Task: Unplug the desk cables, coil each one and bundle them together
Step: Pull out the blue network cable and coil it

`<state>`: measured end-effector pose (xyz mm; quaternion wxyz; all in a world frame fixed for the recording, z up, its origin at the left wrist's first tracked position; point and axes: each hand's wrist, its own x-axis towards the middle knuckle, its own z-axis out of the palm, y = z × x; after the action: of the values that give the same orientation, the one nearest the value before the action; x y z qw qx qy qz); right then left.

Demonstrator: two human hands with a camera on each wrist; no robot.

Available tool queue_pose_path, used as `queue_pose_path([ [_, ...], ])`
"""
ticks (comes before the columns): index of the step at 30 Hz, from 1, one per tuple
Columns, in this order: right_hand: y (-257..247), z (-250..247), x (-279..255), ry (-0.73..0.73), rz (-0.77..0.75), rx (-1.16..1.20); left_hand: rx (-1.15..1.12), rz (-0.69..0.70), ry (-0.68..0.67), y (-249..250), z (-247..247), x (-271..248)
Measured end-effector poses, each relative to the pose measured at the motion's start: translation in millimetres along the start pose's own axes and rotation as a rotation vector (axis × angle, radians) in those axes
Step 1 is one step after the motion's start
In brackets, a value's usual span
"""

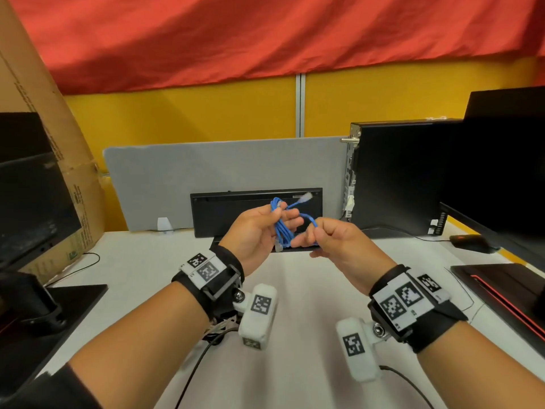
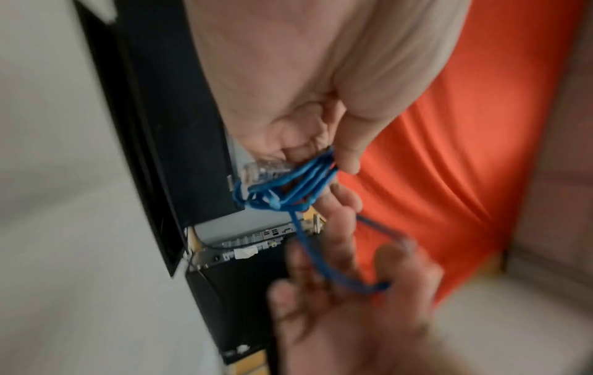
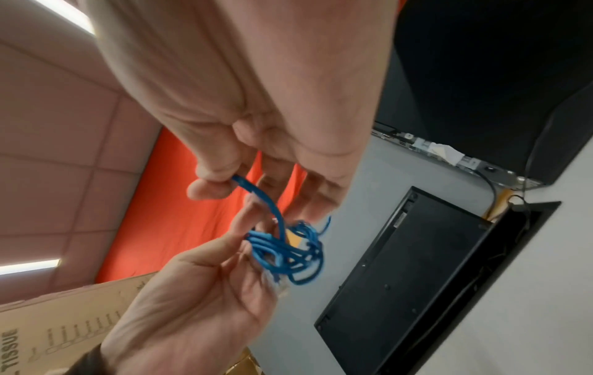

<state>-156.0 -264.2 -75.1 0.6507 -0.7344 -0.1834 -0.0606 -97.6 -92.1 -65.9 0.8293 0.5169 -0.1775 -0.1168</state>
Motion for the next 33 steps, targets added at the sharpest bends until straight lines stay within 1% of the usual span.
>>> queue_pose_path([
  [2,-5.0,-0.3,-0.5,-0.036,-0.076,-0.056,0.124,0.005,-0.007,-0.5,3.5,-2.3],
  [4,-10.0,-0.4,-0.7,-0.041,-0.123,-0.053,0.186,0.007,-0.003,-1.5,5.9,-3.2],
  [7,-15.9,-2.3,-2.0,0.009,-0.174,-0.031,0.332,0.017,-0.018,-2.6,9.9,-1.7],
  [10,-22.2,-5.7,-2.4,0.058,-0.216,-0.037,0.425,-0.012,-0.051,-3.5,12.0,-0.6],
  [12,-26.1,-6.2,-0.9,0.058,-0.259,-0.102,0.508,-0.009,-0.068,-2.4,14.6,-0.3],
  [15,-28.3,-4.3,2.9,0.049,-0.317,-0.250,0.688,0.055,-0.102,-4.6,22.4,-1.1],
  [17,-29.3,-2.8,4.5,0.093,-0.407,-0.397,0.751,0.075,-0.091,-6.4,25.8,-1.5],
  [19,-30.6,-1.4,5.6,0.141,-0.539,-0.553,0.779,0.082,-0.069,-7.0,26.7,-1.7],
  [21,-29.8,0.3,7.6,0.167,-0.651,-0.646,0.784,0.071,-0.072,-7.7,26.8,-2.1],
  [24,-28.0,0.5,10.4,0.195,-0.748,-0.732,0.754,0.004,-0.066,-8.1,28.1,-3.5],
  [25,-27.6,-1.2,11.2,0.196,-0.794,-0.803,0.734,-0.020,-0.056,-8.4,28.5,-3.3],
  [28,-29.3,-10.4,16.2,0.199,-0.932,-1.111,0.686,-0.070,-0.015,-6.6,27.3,-4.4],
  [30,-31.8,-19.9,21.7,0.286,-0.975,-1.173,0.687,-0.122,0.008,-8.6,22.5,-5.9],
  [31,-34.4,-25.0,24.2,0.347,-0.972,-1.132,0.688,-0.148,0.023,-11.0,19.8,-7.4],
  [32,-37.5,-29.0,25.8,0.397,-0.929,-1.054,0.684,-0.171,0.041,-13.4,18.1,-9.0],
  [33,-41.1,-32.0,27.2,0.409,-0.831,-0.954,0.684,-0.186,0.056,-16.1,16.9,-10.4],
])
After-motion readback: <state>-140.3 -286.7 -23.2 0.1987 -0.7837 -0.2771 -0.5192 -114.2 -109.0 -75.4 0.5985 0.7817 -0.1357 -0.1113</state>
